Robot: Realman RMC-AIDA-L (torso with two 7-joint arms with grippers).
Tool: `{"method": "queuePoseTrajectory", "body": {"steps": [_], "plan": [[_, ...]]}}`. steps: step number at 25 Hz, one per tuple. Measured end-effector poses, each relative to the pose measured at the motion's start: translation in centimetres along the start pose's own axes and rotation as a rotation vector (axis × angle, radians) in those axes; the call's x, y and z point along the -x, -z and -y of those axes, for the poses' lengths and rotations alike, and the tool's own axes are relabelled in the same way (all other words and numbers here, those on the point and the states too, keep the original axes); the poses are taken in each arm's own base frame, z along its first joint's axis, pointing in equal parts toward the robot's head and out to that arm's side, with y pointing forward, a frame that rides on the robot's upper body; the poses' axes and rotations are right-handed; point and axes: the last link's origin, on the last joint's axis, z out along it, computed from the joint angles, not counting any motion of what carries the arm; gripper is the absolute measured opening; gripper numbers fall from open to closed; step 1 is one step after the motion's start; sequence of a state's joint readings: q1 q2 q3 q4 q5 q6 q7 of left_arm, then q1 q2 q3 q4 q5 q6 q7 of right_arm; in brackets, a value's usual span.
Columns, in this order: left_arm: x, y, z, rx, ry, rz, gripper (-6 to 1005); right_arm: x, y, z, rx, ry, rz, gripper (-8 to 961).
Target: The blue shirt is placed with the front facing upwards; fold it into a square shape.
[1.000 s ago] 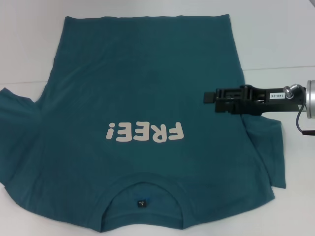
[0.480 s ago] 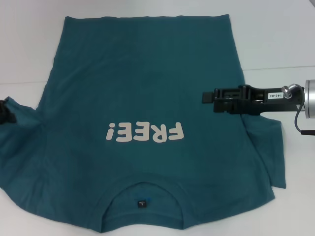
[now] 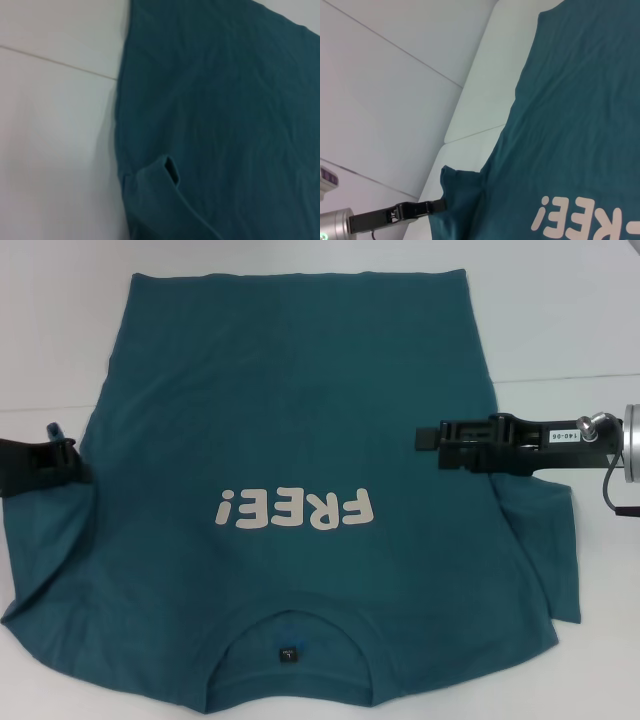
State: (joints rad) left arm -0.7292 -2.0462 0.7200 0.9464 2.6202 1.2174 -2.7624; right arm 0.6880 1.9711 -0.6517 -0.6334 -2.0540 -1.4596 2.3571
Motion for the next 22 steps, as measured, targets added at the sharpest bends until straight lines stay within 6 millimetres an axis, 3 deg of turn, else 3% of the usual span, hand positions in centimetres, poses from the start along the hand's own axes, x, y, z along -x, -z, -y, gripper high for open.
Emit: {"method": "queuePoseTrajectory", "body": {"steps": [14,22], "plan": [[-0.9,-0.2,-1.4,0.017,-0.003,-0.005,0,0.0,0.4,0.3,-0.004,-0.011,0.018,746],[0.0,-1.8,-2.0,0.025,0.046,0.015,0,0.0,1.0,0.8,-0.012,-0.026,0.053,747]]}}
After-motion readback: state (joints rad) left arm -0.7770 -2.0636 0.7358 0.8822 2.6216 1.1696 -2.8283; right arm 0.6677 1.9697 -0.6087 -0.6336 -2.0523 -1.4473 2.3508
